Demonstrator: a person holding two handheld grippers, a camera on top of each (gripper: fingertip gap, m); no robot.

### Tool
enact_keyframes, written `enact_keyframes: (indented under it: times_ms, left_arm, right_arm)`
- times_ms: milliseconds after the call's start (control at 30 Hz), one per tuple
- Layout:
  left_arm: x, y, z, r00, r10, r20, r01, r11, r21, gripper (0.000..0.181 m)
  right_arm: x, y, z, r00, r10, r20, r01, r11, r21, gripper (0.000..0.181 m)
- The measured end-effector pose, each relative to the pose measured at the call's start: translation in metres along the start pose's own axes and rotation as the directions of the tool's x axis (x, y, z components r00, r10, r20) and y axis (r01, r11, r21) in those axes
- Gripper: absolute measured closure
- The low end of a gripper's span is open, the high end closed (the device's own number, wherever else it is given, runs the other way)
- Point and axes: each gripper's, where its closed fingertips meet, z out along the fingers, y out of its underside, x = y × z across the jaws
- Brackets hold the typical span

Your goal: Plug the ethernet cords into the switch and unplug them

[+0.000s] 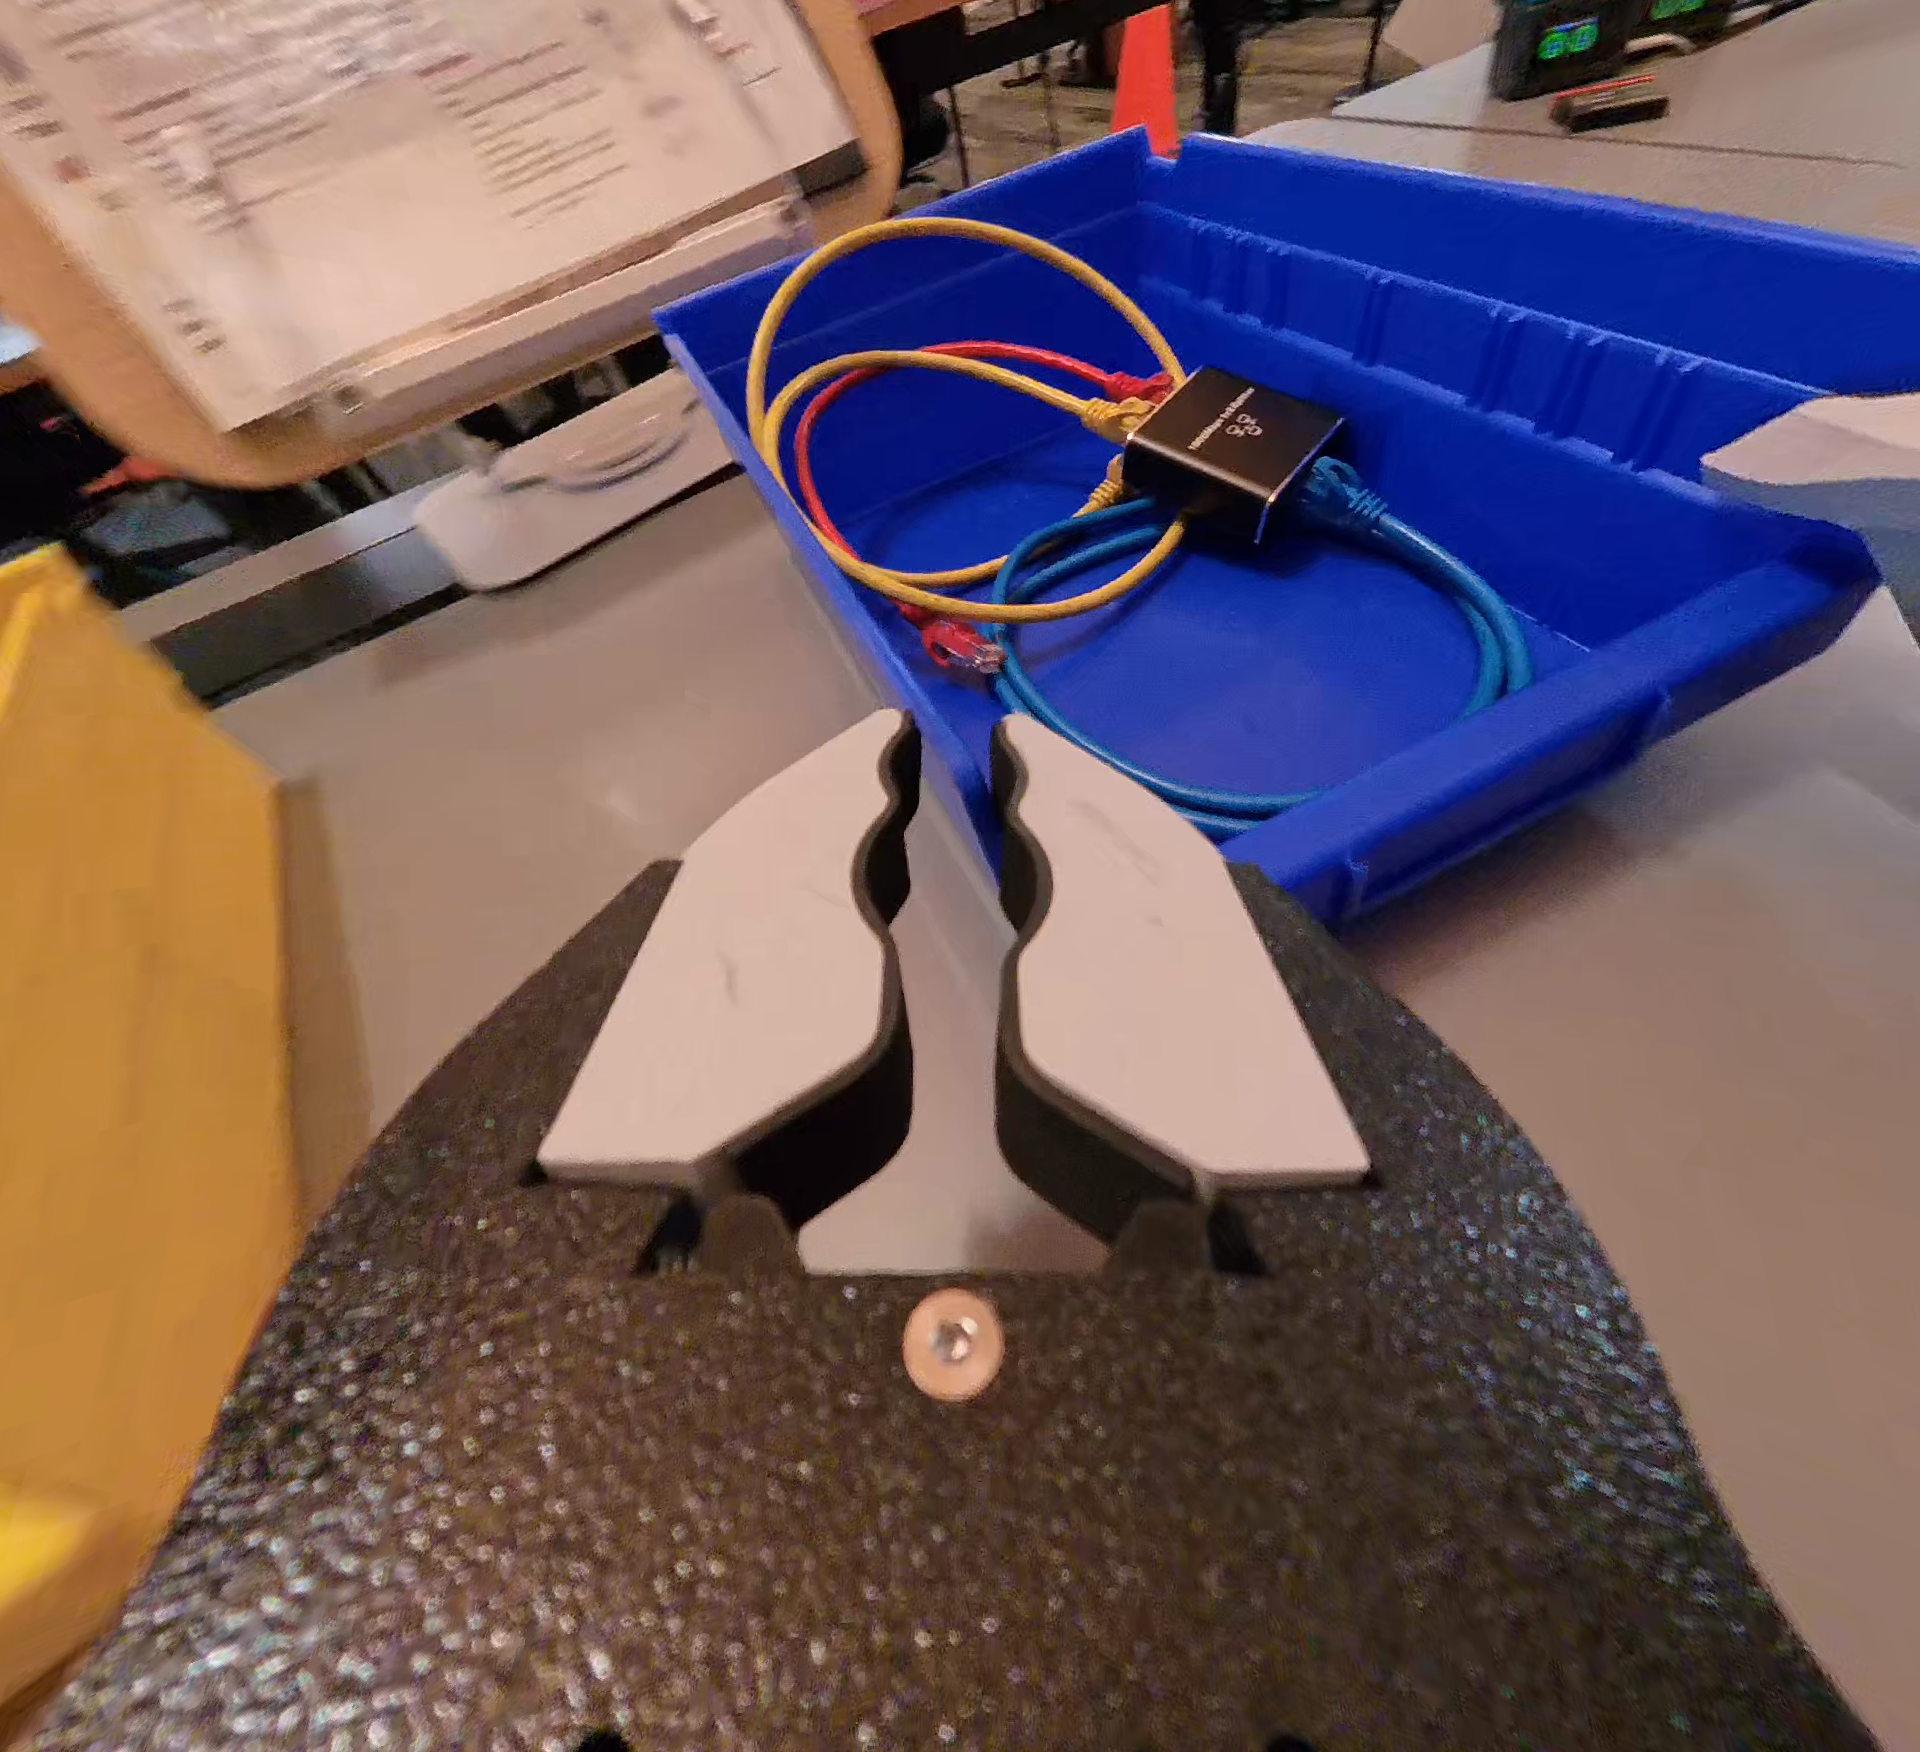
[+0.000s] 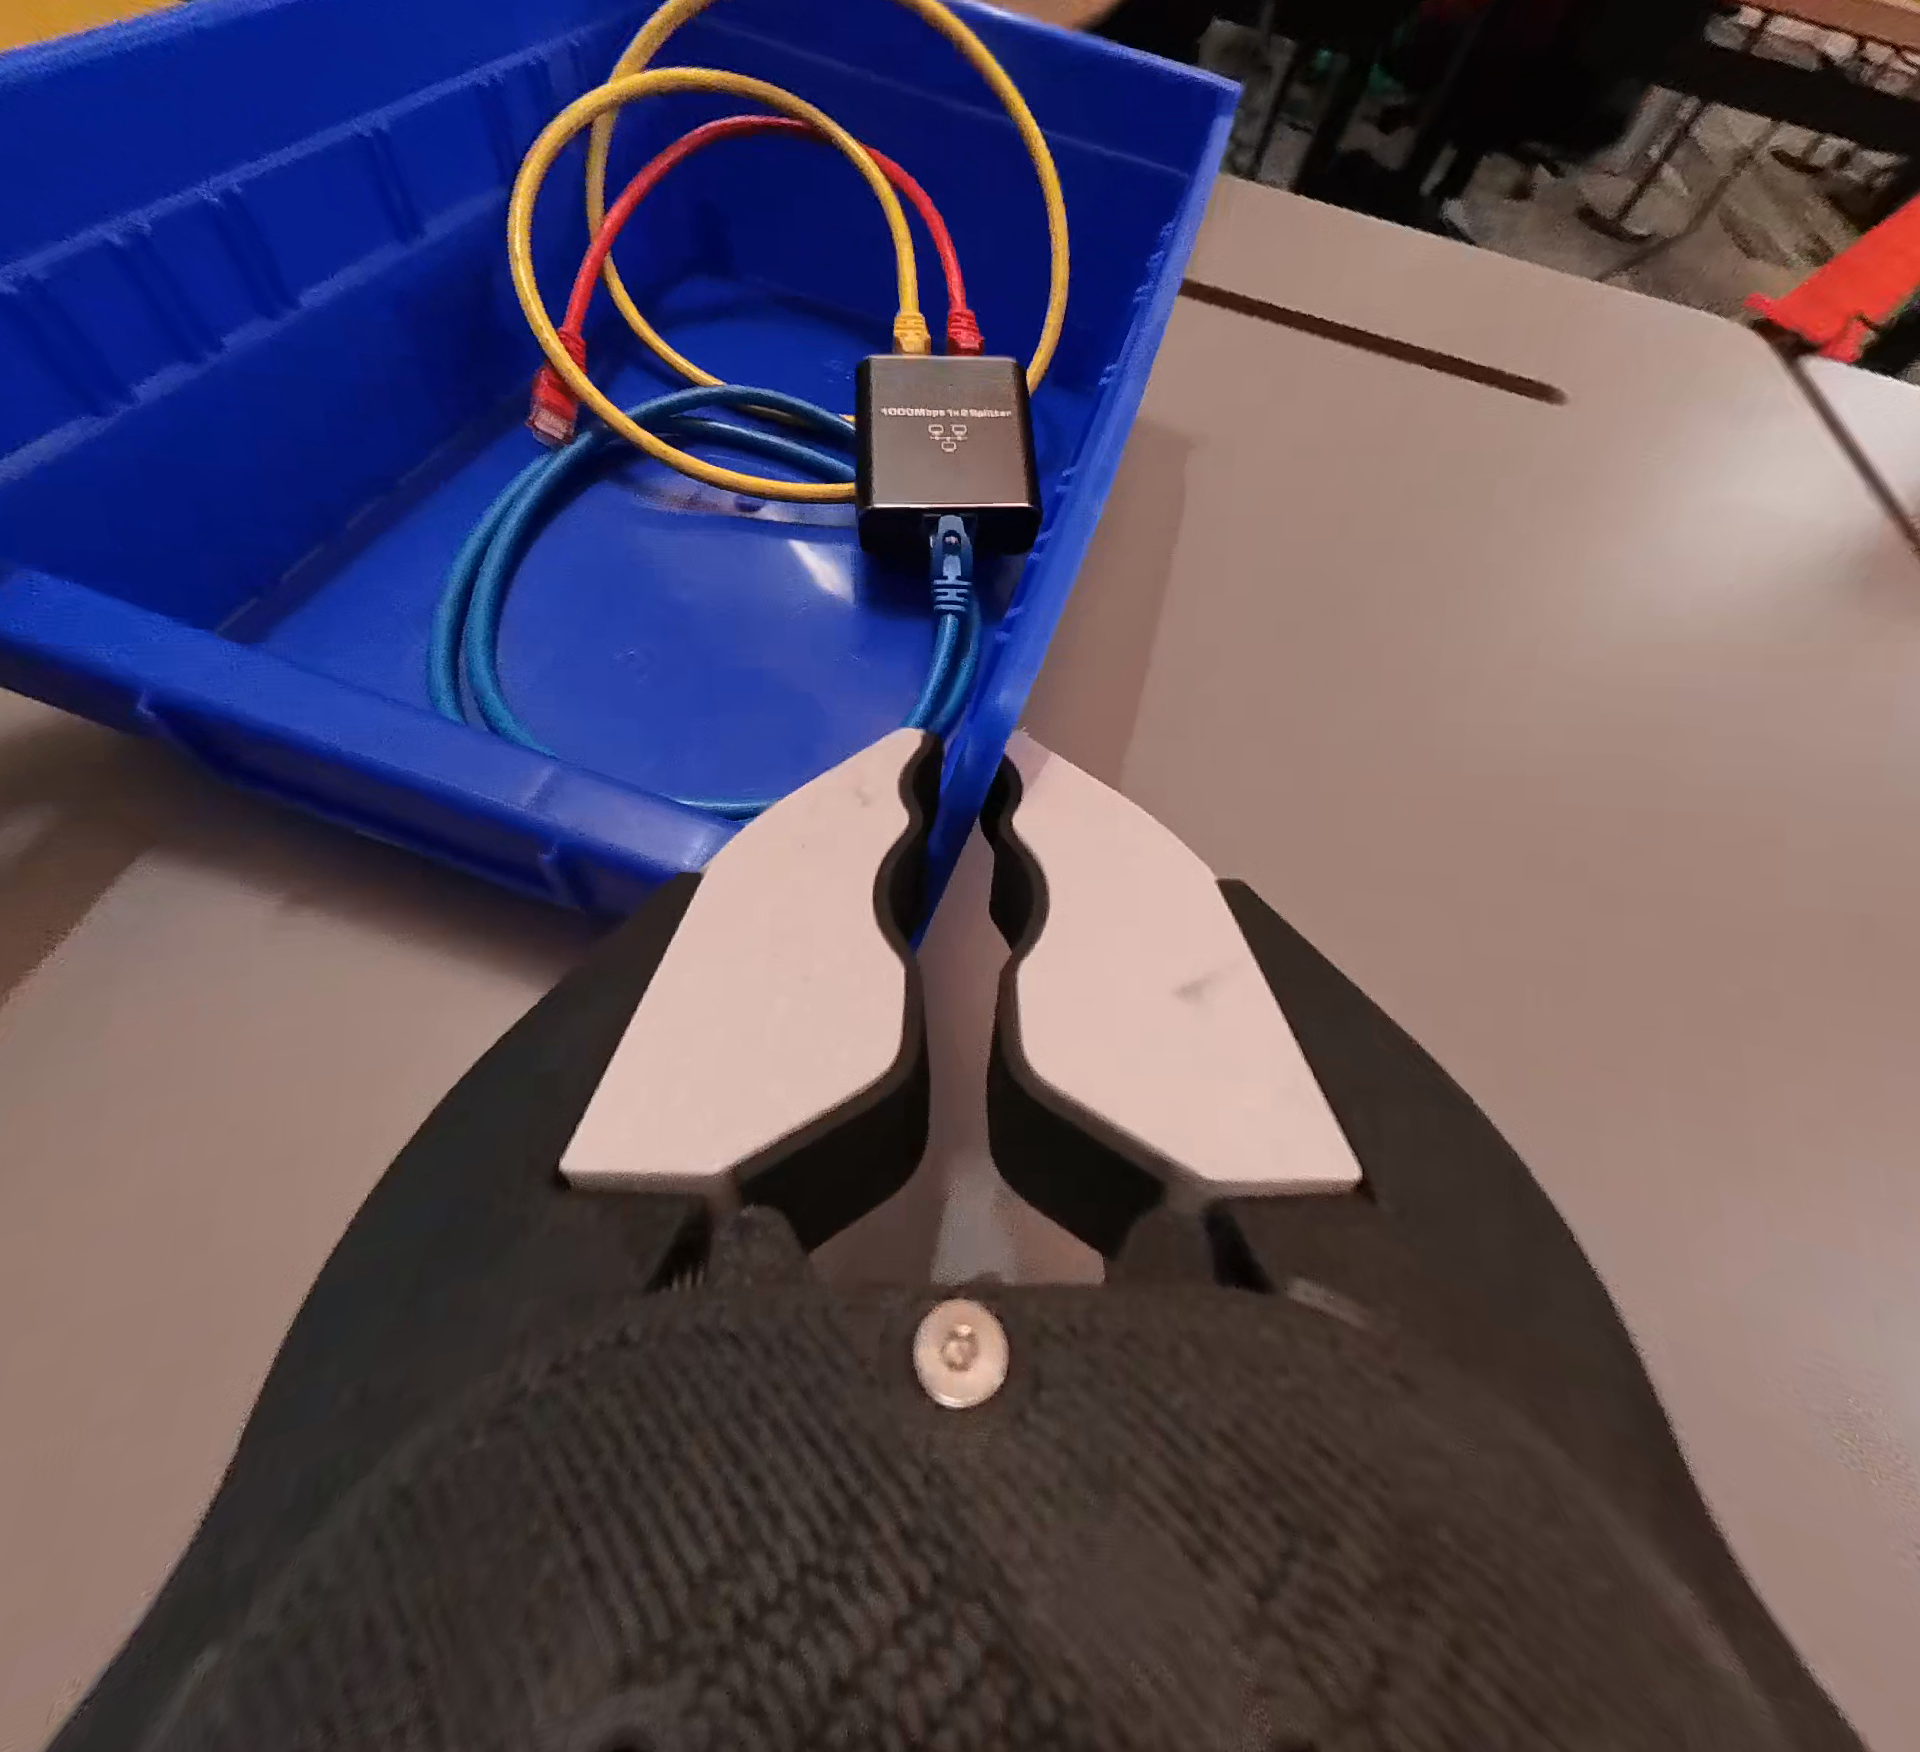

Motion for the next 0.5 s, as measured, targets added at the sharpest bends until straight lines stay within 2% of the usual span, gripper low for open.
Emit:
enact_keyframes:
  times_ms: [133, 267, 333, 400, 467, 500]
  left_arm:
    - [-0.052, 0.023, -0.045, 0.996, -0.062, 0.069, 0.062, 0.998, -0.007, 0.172]
    - [-0.092, 0.037, -0.065, 0.985, -0.117, 0.124, 0.118, 0.993, -0.006, 0.173]
    - [-0.104, 0.041, -0.071, 0.983, -0.132, 0.129, 0.133, 0.991, -0.002, 0.173]
    - [-0.104, 0.039, -0.080, 0.985, -0.157, 0.072, 0.157, 0.988, -0.003, 0.168]
    - [-0.112, 0.019, -0.101, 0.988, -0.152, 0.021, 0.150, 0.985, 0.080, 0.158]
    - [-0.124, 0.008, -0.113, 0.989, -0.146, 0.033, 0.141, 0.982, 0.124, 0.157]
  right_arm:
    - [-0.068, -0.011, -0.002, 0.997, -0.060, 0.052, 0.058, 0.998, 0.032, 0.174]
    - [-0.108, -0.019, 0.004, 0.988, -0.094, 0.119, 0.090, 0.995, 0.041, 0.170]
    - [-0.125, -0.018, -0.003, 0.963, -0.130, 0.237, 0.136, 0.991, -0.006, 0.150]
    - [-0.120, -0.028, -0.019, 0.959, -0.156, 0.238, 0.173, 0.984, -0.050, 0.115]
    - [-0.114, -0.066, -0.034, 0.966, -0.188, 0.179, 0.183, 0.982, 0.042, 0.106]
    - [-0.123, -0.089, -0.039, 0.965, -0.172, 0.198, 0.157, 0.983, 0.091, 0.107]
